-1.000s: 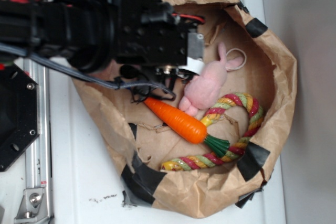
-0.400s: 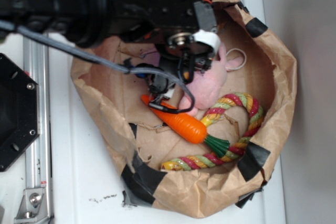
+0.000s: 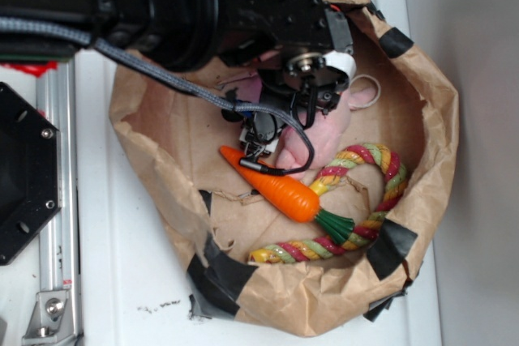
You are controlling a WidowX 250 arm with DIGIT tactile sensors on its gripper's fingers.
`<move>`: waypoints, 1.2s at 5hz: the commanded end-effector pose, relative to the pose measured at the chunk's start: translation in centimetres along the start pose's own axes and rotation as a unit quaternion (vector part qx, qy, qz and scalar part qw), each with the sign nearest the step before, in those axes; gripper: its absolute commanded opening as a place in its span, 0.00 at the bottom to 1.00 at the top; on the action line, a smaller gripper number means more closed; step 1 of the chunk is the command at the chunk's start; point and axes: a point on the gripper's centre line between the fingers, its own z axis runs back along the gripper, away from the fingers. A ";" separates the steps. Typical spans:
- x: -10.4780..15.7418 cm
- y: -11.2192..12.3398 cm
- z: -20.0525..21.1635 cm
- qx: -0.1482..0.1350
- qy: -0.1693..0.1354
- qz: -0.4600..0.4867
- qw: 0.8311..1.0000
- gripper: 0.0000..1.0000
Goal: Grab the yellow duck.
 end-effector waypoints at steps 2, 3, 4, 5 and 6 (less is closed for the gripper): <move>-1.1 -1.4 -2.0 -0.023 0.022 -0.020 0.999 0.00; -1.7 -1.7 -1.7 -0.013 0.019 -0.024 0.999 0.00; -1.9 -1.7 -1.5 -0.011 0.013 -0.024 1.000 0.00; -1.9 -1.7 -1.0 -0.010 0.009 -0.024 1.000 0.00; -1.2 -2.6 2.6 -0.019 -0.018 -0.040 0.999 0.00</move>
